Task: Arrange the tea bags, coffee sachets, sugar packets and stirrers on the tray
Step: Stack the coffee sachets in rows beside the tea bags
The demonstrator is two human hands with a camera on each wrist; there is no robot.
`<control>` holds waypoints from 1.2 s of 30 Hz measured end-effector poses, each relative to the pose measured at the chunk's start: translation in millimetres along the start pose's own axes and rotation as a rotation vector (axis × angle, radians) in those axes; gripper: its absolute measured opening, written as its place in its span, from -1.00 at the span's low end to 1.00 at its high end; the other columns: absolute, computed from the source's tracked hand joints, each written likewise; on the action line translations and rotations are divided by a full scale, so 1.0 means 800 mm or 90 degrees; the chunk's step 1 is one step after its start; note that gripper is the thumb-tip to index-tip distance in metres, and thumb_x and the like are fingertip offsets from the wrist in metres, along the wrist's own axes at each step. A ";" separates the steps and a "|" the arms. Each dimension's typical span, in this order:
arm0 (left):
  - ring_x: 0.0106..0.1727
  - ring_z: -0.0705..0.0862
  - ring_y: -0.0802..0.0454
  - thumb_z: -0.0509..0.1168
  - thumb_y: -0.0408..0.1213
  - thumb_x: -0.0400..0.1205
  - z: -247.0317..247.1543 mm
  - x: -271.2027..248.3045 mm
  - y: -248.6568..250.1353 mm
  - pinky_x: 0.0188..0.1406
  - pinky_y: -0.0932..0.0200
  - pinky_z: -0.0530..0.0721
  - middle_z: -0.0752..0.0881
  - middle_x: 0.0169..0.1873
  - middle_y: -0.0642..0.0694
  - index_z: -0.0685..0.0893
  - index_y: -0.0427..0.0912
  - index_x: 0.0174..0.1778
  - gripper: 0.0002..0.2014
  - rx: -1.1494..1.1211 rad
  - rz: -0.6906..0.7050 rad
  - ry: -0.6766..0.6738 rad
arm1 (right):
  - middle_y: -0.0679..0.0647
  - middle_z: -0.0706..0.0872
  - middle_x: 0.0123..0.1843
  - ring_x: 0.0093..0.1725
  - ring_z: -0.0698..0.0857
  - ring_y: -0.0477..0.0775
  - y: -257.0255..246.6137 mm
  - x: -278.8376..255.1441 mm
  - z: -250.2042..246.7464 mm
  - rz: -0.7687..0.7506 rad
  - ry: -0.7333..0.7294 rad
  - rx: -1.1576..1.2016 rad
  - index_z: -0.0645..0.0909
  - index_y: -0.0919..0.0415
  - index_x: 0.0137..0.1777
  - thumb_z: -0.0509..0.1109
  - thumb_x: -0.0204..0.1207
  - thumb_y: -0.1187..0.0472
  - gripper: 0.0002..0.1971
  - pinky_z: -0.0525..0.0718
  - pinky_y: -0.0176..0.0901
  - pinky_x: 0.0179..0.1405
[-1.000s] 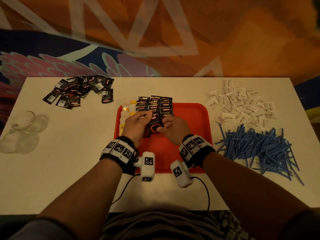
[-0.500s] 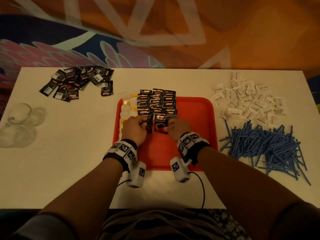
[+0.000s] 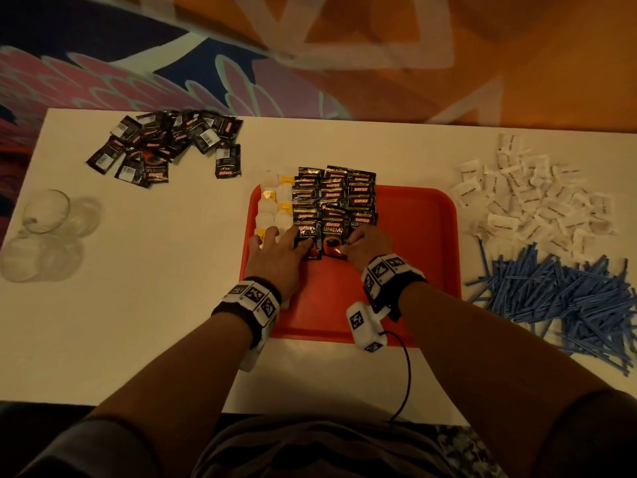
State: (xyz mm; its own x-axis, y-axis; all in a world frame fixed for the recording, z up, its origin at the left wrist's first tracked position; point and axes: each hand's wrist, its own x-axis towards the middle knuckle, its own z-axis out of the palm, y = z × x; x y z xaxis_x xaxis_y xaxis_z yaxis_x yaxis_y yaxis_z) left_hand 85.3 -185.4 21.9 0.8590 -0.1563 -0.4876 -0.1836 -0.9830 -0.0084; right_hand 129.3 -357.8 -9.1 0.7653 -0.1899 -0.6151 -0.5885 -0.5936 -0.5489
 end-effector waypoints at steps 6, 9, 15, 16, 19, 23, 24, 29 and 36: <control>0.64 0.14 -0.24 0.21 -0.18 0.69 -0.001 0.004 -0.003 0.56 -0.37 0.12 0.15 0.70 -0.02 0.20 0.20 0.71 -0.36 -0.024 0.009 -0.001 | 0.08 0.64 0.08 -0.29 0.56 -0.13 0.000 0.003 0.003 0.010 0.010 0.018 0.61 0.17 0.01 0.59 0.43 0.21 -0.76 0.50 -0.37 -0.48; 0.64 0.13 -0.25 0.22 -0.18 0.68 0.001 0.005 -0.006 0.56 -0.38 0.13 0.13 0.70 -0.02 0.19 0.19 0.71 -0.34 -0.031 0.011 -0.006 | 0.08 0.64 0.06 -0.32 0.54 -0.15 0.000 0.003 0.003 0.008 0.010 0.014 0.60 0.16 -0.01 0.60 0.42 0.21 -0.75 0.47 -0.41 -0.52; 0.63 0.16 -0.24 0.18 -0.18 0.69 0.003 0.002 -0.003 0.59 -0.37 0.16 0.14 0.70 -0.02 0.19 0.21 0.71 -0.37 -0.041 0.015 0.007 | 0.06 0.65 0.06 -0.34 0.49 -0.23 -0.001 0.002 -0.004 -0.004 0.008 -0.001 0.63 0.19 0.02 0.57 0.45 0.27 -0.79 0.42 -0.50 -0.65; 0.63 0.16 -0.24 0.18 -0.18 0.69 0.003 0.002 -0.003 0.59 -0.36 0.16 0.13 0.71 -0.02 0.18 0.21 0.71 -0.36 -0.044 0.014 0.006 | 0.06 0.63 0.05 -0.35 0.46 -0.25 0.000 0.001 -0.006 -0.008 0.008 -0.004 0.63 0.19 0.02 0.56 0.46 0.28 -0.80 0.38 -0.54 -0.73; 0.63 0.16 -0.23 0.21 -0.16 0.68 0.003 0.000 -0.002 0.59 -0.35 0.16 0.11 0.71 -0.02 0.18 0.21 0.71 -0.34 -0.042 0.014 0.004 | 0.04 0.62 0.04 -0.35 0.43 -0.29 0.001 -0.002 -0.008 -0.023 0.008 -0.014 0.65 0.18 0.04 0.53 0.48 0.28 -0.82 0.29 -0.65 -0.77; 0.63 0.16 -0.24 0.28 -0.18 0.65 0.001 -0.002 -0.001 0.57 -0.33 0.19 0.11 0.71 -0.03 0.17 0.20 0.71 -0.29 -0.048 0.014 0.009 | -0.02 0.62 0.01 -0.33 0.47 -0.30 0.003 -0.009 -0.011 -0.054 0.009 -0.026 0.65 0.14 0.05 0.51 0.50 0.26 -0.83 0.31 -0.68 -0.73; 0.62 0.18 -0.23 0.29 -0.18 0.64 0.002 -0.003 -0.002 0.55 -0.31 0.21 0.13 0.70 -0.03 0.18 0.19 0.71 -0.29 -0.057 0.014 0.021 | -0.03 0.62 0.00 -0.32 0.48 -0.30 0.002 -0.011 -0.011 -0.064 0.007 -0.031 0.65 0.13 0.06 0.50 0.51 0.25 -0.84 0.32 -0.67 -0.72; 0.58 0.24 -0.26 0.25 -0.15 0.67 -0.003 -0.004 -0.021 0.47 -0.27 0.36 0.25 0.64 -0.12 0.29 0.04 0.67 -0.40 -0.164 -0.032 0.059 | -0.06 0.65 0.00 -0.24 0.56 -0.25 -0.013 -0.025 -0.009 -0.131 -0.029 -0.084 0.65 0.10 0.03 0.45 0.54 0.18 -0.90 0.42 -0.58 -0.60; 0.59 0.21 -0.26 0.20 -0.10 0.71 -0.018 0.030 -0.121 0.43 -0.21 0.53 0.18 0.63 -0.22 0.33 -0.05 0.64 -0.46 -0.257 -0.103 0.100 | -0.08 0.70 -0.01 -0.11 0.64 -0.18 -0.052 -0.049 0.013 -0.185 -0.171 -0.139 0.67 0.02 0.06 0.47 0.53 0.11 -0.86 0.52 -0.37 -0.31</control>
State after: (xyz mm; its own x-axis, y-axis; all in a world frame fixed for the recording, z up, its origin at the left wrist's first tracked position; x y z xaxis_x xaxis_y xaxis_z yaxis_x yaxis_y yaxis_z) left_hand 130.4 -95.0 23.7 0.9288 0.0205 -0.3701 0.1333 -0.9501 0.2819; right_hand 120.9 -317.7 32.4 0.7790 0.2009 -0.5939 -0.2686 -0.7490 -0.6056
